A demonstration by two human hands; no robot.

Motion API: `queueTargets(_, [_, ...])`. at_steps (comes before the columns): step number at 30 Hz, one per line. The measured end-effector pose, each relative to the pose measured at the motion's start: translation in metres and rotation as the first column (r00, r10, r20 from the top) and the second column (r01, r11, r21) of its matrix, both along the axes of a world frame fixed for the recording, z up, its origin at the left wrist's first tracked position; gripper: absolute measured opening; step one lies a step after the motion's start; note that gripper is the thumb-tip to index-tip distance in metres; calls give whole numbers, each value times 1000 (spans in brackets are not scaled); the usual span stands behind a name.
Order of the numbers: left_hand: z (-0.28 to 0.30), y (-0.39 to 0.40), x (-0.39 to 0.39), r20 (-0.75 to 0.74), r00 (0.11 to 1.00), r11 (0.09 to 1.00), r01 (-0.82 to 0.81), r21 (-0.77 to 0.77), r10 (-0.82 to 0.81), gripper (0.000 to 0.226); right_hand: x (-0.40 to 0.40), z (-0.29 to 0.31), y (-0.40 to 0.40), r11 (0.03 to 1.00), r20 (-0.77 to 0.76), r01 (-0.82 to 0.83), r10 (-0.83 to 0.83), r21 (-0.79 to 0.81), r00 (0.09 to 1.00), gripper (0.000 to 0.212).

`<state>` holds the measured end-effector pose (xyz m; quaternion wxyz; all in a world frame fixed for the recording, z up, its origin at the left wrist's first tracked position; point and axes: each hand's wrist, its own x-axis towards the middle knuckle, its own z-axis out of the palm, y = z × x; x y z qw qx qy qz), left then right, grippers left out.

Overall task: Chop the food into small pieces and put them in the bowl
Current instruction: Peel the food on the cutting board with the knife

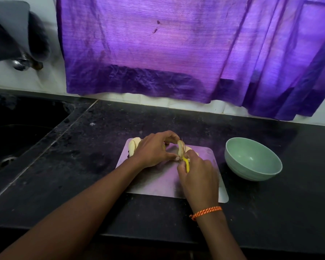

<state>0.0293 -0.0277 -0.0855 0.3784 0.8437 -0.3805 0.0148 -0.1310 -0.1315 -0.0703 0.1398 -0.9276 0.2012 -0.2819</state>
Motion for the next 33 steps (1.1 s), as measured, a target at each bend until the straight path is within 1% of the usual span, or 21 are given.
queueTargets(5, [0, 0, -1, 37, 999, 1000, -15, -6, 15, 46, -3, -3, 1, 1000, -22, 22, -22, -1, 1000, 26])
queueTargets(7, [0, -1, 0, 62, 998, 1000, -24, 10, 23, 45, -5, -3, 2, 1000, -45, 20, -20, 3, 999, 29])
queueTargets(11, [2, -2, -1, 114, 992, 998, -54, 17, 52, 41, -2, -8, 7, 1000, -44, 8, -9, -17, 999, 32])
queueTargets(13, [3, 0, -1, 197, 977, 996, -87, -2, 86, 47, -2, -8, 9, 999, -38, 4, -6, -41, 999, 34])
queueTargets(15, [6, -1, -3, 341, 935, 995, -102, 12, 92, 54, -3, -8, 8, 1000, -57, -5, 4, -16, 998, 35])
queueTargets(16, [9, -2, -5, 409, 910, 996, -85, 36, 63, 54, -3, -8, 7, 1000, -60, -8, 8, -1, 998, 35])
queueTargets(19, [12, -9, -7, 540, 837, 990, 13, 138, -86, 43, -5, -6, 7, 1000, -47, -5, 5, 16, 999, 38])
queueTargets(21, [13, -12, -9, 585, 803, 984, 17, 178, -120, 33, -5, -5, 7, 999, -62, -16, 18, 30, 998, 42])
queueTargets(25, [15, -12, -11, 633, 767, 986, -2, 165, -104, 22, -6, -5, 6, 998, -75, -26, 29, 49, 997, 43])
queueTargets(30, [16, -13, -14, 630, 771, 985, -23, 172, -92, 24, -4, -6, 6, 999, -106, -30, 33, 30, 994, 43])
queueTargets(33, [17, -14, -15, 622, 777, 982, -31, 184, -92, 26, -4, -7, 5, 999, -100, -33, 37, 42, 994, 41])
